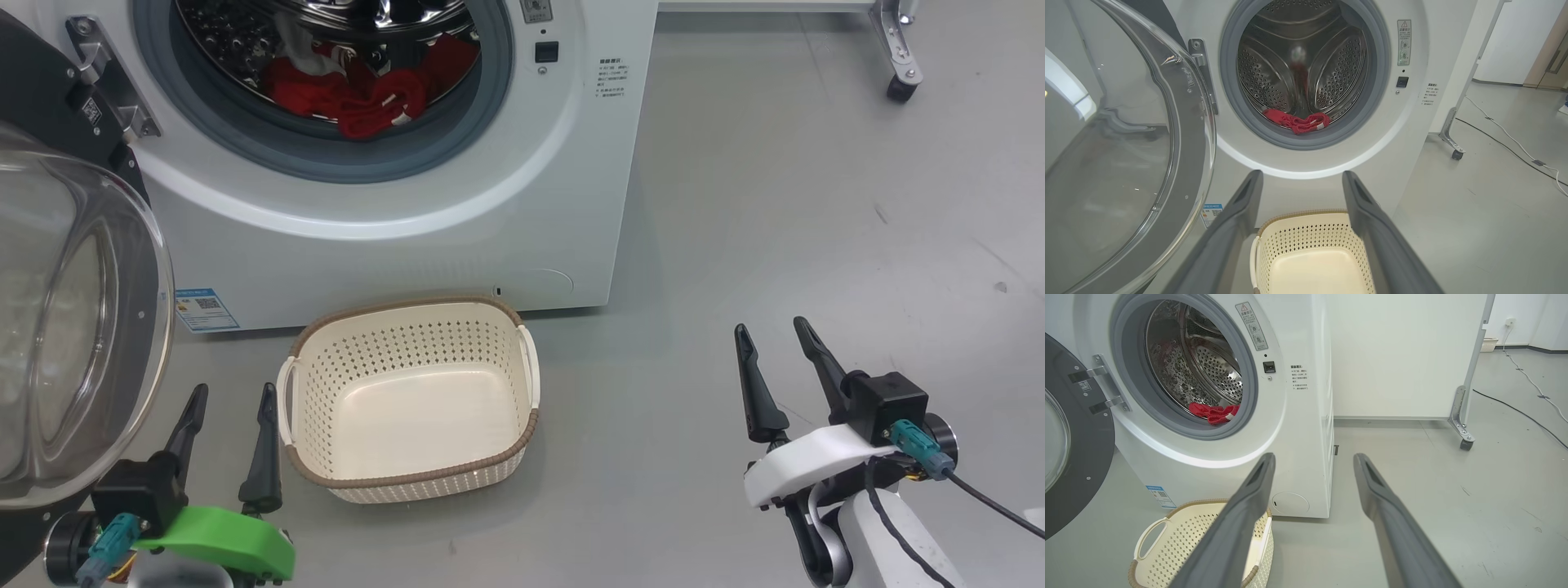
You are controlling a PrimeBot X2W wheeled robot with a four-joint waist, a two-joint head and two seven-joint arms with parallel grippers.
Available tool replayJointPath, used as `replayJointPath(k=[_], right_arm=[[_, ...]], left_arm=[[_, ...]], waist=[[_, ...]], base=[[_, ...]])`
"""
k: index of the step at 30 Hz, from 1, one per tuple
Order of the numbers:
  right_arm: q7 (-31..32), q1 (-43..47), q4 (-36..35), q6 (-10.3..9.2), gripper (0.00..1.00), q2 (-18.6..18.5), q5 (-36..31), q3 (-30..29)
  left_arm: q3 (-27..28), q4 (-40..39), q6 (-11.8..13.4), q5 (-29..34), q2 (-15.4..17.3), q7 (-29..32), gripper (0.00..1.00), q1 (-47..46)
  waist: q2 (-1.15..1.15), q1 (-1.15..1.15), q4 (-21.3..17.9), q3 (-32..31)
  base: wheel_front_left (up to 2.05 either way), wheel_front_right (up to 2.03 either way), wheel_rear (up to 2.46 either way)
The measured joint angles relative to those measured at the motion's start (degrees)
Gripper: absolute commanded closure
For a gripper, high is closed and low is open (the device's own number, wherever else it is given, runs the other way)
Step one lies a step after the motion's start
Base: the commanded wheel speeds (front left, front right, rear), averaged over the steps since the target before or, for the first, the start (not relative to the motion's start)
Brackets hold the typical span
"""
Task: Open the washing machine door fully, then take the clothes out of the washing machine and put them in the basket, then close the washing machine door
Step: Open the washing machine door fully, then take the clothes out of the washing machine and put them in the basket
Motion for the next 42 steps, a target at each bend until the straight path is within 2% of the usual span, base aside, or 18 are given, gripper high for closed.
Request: replayJointPath(k=[27, 42], right_arm=[[0.0, 0.2, -0.6, -0.43, 0.00, 0.1, 0.1, 0.3], [0.0, 1.0, -0.9, -0.43, 0.00, 0.1, 0.1, 0.5]], left_arm=[[-0.3, -1.1, 0.1, 0.1, 0.1, 1.0, 0.00, 0.1], [-0.8, -1.5, 0.1, 0.4, 0.2, 0.9, 0.00, 0.2]], waist=[[0.00, 0.00, -0.5, 0.2], [0.00, 0.00, -0.7, 0.5]], base=[[0.02, -0.02, 0.00], [0.48, -0.48, 0.00]])
